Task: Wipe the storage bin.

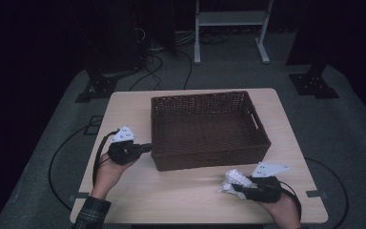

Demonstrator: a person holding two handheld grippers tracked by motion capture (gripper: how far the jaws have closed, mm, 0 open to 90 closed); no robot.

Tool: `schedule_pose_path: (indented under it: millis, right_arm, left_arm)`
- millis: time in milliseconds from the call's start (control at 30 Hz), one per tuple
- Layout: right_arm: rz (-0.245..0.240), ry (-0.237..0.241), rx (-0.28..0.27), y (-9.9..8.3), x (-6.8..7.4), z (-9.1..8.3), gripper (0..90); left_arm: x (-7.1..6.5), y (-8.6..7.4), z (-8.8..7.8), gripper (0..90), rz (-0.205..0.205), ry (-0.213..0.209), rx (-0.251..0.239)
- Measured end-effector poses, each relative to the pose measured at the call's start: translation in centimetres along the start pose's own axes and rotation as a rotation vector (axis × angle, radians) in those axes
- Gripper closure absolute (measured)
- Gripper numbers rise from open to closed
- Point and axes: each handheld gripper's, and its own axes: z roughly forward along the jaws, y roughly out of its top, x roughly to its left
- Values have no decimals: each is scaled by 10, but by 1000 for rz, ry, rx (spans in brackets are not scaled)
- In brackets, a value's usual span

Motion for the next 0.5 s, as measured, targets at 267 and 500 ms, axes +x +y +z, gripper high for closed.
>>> schedule_pose_path:
  millis: [267, 500]
  right_arm:
    - [-1, -5, 2, 0, -1, 0, 610]
    - [2, -7, -5, 0, -2, -1, 611]
  left_arm:
    - [-17, 5, 10, 891, 18, -63, -19]
    - [-19, 3, 4, 682, 11, -79, -40]
